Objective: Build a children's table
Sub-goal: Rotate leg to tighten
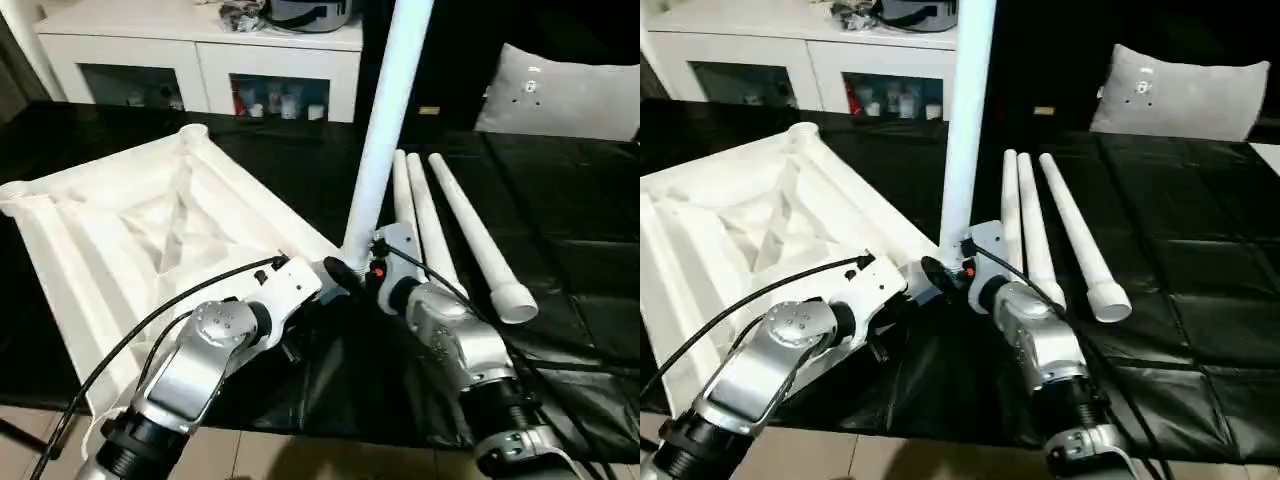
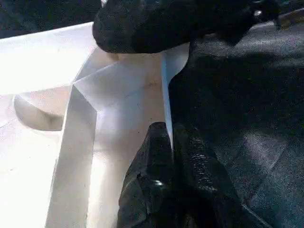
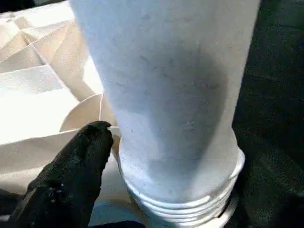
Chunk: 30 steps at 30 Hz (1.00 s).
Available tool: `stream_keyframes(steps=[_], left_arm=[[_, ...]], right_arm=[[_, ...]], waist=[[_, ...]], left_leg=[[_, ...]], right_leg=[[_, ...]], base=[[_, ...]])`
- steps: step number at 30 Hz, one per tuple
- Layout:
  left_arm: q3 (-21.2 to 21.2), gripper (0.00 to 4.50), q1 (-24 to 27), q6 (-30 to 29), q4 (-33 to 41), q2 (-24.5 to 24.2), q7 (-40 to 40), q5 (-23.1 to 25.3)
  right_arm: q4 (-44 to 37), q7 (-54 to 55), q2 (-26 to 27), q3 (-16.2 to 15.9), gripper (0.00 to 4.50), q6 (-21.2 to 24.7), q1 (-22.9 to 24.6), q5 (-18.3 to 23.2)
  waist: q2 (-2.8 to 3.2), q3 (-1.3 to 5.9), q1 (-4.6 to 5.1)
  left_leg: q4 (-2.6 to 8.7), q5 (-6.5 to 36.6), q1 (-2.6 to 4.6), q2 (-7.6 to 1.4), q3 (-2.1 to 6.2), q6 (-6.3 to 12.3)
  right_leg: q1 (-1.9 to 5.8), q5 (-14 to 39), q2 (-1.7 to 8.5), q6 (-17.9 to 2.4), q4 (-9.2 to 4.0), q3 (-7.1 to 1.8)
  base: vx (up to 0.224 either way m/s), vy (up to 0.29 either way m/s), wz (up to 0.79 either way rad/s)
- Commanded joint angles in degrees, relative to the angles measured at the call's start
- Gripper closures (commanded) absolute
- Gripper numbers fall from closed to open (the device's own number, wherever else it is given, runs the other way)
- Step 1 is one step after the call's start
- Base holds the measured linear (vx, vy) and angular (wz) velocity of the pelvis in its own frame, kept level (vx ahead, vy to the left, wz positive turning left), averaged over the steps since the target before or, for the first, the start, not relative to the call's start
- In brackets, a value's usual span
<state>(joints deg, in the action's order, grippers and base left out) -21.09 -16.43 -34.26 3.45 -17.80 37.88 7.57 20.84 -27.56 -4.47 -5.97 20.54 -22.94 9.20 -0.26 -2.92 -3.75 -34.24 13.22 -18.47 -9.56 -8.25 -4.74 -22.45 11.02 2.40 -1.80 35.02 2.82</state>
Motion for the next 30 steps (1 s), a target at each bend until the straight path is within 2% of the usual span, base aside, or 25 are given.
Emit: stream_keyframes(steps=[1, 4, 6, 7, 11, 15, 18, 22, 27, 30], left_arm=[[-1.19, 4.50, -1.26, 2.02, -1.21, -1.54, 1.81, 0.72], [-0.98, 4.50, -1.45, 4.52, -2.48, -3.92, 4.07, 0.18], [-1.26, 4.50, -1.53, 7.70, -3.64, -6.89, 7.15, -0.15], [-1.27, 4.50, -1.53, 7.83, -3.70, -7.06, 7.32, -0.19], [-1.55, 4.50, -1.45, 12.97, -4.96, -11.03, 12.08, -1.00], [-1.86, 4.50, -1.15, 20.08, -6.10, -15.44, 18.62, -2.54], [-2.91, 4.50, -1.27, 24.51, -6.90, -18.40, 23.85, -3.65], [-4.04, 4.50, -1.26, 27.32, -6.84, -20.53, 28.33, -4.39], [-4.44, 4.50, -1.90, 29.74, -8.10, -21.05, 30.02, -4.67], [-4.38, 4.50, -2.51, 30.84, -9.20, -20.71, 30.29, -4.67]], right_arm=[[-1.89, -3.07, -1.31, -1.59, 0.21, 0.98, 1.28, 0.04], [-6.19, -7.55, -5.32, -1.76, 0.03, 1.11, 2.21, 0.59], [-10.05, -12.30, -9.59, -2.01, 0.03, 1.21, 2.82, 1.31], [-10.26, -12.63, -9.87, -2.07, 0.03, 1.22, 2.86, 1.34], [-13.48, -19.08, -15.81, -3.74, 0.03, 0.32, 3.38, 1.06], [-15.04, -25.70, -20.73, -4.49, 0.03, -0.04, 3.08, 1.78], [-16.01, -31.24, -23.89, -6.51, 0.03, -0.97, 3.24, 1.79], [-15.64, -35.48, -24.30, -7.94, 0.03, -1.29, 2.92, 3.12], [-14.75, -38.95, -24.45, -10.37, 0.49, -1.64, 2.65, 3.42], [-13.02, -39.97, -23.52, -10.81, 0.73, -1.58, 2.06, 3.76]], waist=[[0.64, 2.71, -0.28], [0.70, 3.19, -0.63], [0.63, 3.31, -1.25], [0.78, 3.25, -1.31], [0.72, 2.94, -1.30], [0.63, 2.89, -1.44], [0.53, 2.96, -1.62], [0.51, 2.97, -1.60], [0.59, 3.02, -1.76], [0.53, 3.03, -1.91]], left_leg=[[4.58, 10.43, -0.97, -2.82, 0.71, 1.65], [4.24, 6.39, -1.41, -2.81, 0.64, 2.23], [3.96, 4.12, -1.56, -2.69, 0.60, 3.24], [4.03, 3.95, -1.55, -2.79, 0.62, 3.40], [4.18, 6.62, -1.46, -2.79, 0.51, 3.10], [4.21, 7.27, -1.38, -2.89, 0.48, 3.31], [4.23, 7.30, -1.24, -3.03, 0.47, 3.33], [4.25, 6.78, -1.28, -3.14, 0.43, 3.32], [4.22, 6.45, -1.23, -3.26, 0.37, 2.91], [4.18, 6.52, -1.20, -3.19, 0.32, 2.65]], right_leg=[[2.59, 17.49, 5.25, -8.69, -5.14, -3.25], [2.92, 11.26, 5.29, -9.83, -4.43, -3.23], [3.07, 8.17, 5.15, -9.76, -4.17, -3.15], [2.95, 7.53, 5.06, -9.99, -4.08, -3.11], [2.93, 11.15, 5.15, -9.84, -4.48, -2.97], [2.82, 13.03, 5.20, -9.71, -4.62, -3.02], [2.77, 13.29, 5.25, -9.86, -4.51, -2.98], [2.79, 11.90, 5.37, -10.69, -4.26, -3.04], [2.80, 10.81, 5.38, -11.50, -4.04, -3.01], [2.82, 11.51, 5.44, -11.31, -4.12, -3.06]], base=[[0.000, 0.000, 0.00], [0.000, 0.000, 0.00], [0.000, 0.000, 0.00], [0.000, 0.000, 0.00], [0.000, 0.000, 0.00], [0.000, 0.000, 0.00], [0.000, 0.000, 0.00], [0.000, 0.000, 0.00], [0.000, 0.000, 0.00], [0.000, 0.000, 0.00]])
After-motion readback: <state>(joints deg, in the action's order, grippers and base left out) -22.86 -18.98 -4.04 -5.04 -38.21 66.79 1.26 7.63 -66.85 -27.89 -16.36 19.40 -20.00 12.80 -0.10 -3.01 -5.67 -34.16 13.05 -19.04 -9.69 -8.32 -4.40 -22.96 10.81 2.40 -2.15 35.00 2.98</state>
